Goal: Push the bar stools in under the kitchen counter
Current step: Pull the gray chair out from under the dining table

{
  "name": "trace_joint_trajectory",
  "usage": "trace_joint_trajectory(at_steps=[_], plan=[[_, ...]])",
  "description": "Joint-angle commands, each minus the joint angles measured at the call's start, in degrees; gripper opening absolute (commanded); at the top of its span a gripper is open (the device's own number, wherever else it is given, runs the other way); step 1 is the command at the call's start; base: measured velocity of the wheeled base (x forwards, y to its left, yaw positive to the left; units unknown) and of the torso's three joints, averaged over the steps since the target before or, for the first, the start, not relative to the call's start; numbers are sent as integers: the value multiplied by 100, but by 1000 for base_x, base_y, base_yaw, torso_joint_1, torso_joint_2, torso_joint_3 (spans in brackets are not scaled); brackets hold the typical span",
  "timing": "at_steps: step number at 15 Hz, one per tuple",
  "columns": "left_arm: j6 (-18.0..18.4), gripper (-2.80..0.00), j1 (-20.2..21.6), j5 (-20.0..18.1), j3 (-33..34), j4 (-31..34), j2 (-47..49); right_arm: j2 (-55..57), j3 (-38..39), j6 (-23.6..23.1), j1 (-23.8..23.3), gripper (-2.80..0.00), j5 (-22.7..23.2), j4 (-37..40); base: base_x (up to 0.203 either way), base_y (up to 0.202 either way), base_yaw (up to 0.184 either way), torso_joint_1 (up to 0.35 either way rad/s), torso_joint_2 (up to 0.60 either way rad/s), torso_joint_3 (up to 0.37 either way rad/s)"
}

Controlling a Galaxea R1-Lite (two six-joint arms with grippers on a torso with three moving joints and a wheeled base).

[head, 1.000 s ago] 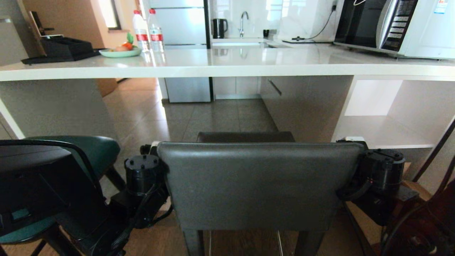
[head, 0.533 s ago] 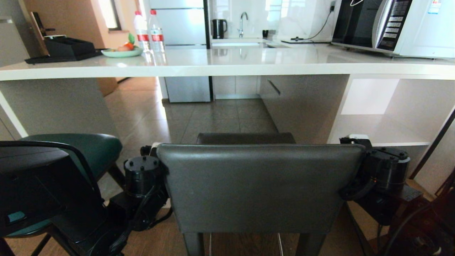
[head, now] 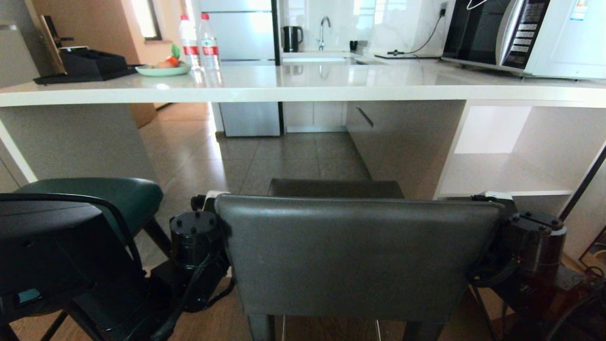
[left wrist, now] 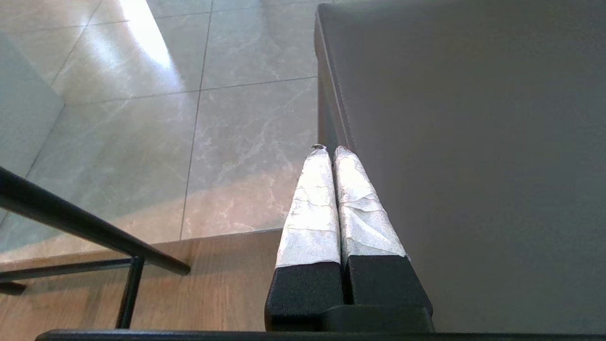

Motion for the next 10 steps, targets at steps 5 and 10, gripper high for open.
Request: trace_joint_trajectory(at_steps=[5,10], plan=[[-14,-280,-30,228,118,-61,-58,511,-565,-30,-40,-280,-25,-57,0,0,0,0,0,0],[-6,-280,-48,334,152,-53,-172,760,-1203,-226,76,-280,-41,127,0,0,0,0,0,0]])
